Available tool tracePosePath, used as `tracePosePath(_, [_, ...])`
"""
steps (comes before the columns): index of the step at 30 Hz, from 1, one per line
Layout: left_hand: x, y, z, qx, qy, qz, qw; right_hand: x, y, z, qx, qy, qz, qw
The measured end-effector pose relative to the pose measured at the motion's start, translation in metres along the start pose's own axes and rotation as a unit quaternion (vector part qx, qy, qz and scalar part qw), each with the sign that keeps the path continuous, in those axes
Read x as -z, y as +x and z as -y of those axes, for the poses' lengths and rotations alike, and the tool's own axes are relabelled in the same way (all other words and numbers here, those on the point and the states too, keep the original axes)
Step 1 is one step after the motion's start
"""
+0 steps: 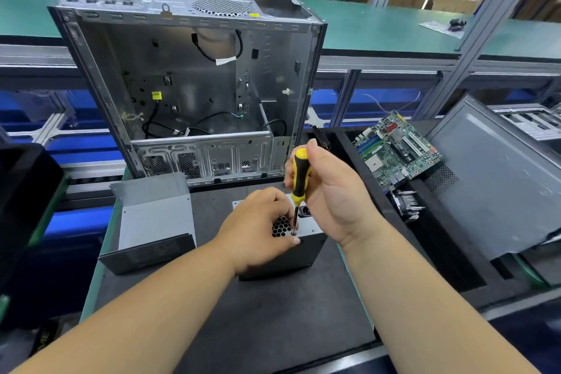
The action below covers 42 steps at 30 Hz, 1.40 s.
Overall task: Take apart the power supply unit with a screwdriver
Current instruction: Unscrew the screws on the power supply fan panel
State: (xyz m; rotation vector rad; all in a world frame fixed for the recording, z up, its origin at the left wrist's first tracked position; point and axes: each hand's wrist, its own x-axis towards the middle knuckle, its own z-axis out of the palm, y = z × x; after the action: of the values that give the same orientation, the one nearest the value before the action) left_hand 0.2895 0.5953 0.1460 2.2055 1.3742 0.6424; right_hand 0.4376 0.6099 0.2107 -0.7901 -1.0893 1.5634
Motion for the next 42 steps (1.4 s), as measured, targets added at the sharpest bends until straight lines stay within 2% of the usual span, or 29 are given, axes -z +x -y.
tracePosePath(5, [-0.001,-0.001,-0.001,0.002,0.001,0.0,1.0,-0.016,0.003,-0.006,0.006,0.073,0.003,0.997])
tracePosePath(10, [0.0,0.0,-0.003,0.011,-0.007,0.002,1.0,-0.008,0.009,0.004,-0.036,0.081,0.094,0.992])
tracePosePath(13, [0.001,-0.001,-0.002,0.005,-0.01,0.004,1.0,-0.004,0.005,0.002,-0.027,0.079,0.142,0.986])
tracePosePath(16, [0.002,-0.002,-0.001,-0.001,-0.003,0.008,1.0,0.002,0.001,-0.001,0.007,0.034,0.113,0.993])
tracePosePath(20, [0.002,-0.001,-0.002,0.007,0.006,0.005,1.0,0.008,0.003,0.007,-0.007,-0.021,0.003,1.0])
tracePosePath(24, [0.001,-0.001,-0.002,0.002,0.006,0.003,1.0,0.002,0.004,0.006,-0.007,0.015,-0.075,0.997])
tracePosePath(28, [0.0,-0.001,-0.002,0.0,-0.003,-0.002,1.0,-0.018,0.002,-0.007,0.028,0.073,-0.048,0.996])
tracePosePath(33, [0.0,0.001,-0.002,-0.019,-0.021,-0.008,1.0,-0.023,0.004,-0.008,0.002,-0.002,0.085,0.996])
tracePosePath(37, [0.0,-0.001,-0.001,0.003,-0.019,-0.004,1.0,-0.011,0.002,-0.002,-0.001,0.063,0.137,0.989])
tracePosePath(39, [0.0,-0.002,0.0,0.002,-0.015,-0.001,1.0,-0.005,0.0,-0.004,0.014,0.069,0.127,0.989])
tracePosePath(42, [0.0,-0.003,0.0,0.003,-0.002,-0.004,1.0,0.002,-0.001,-0.006,0.045,0.02,0.061,0.997])
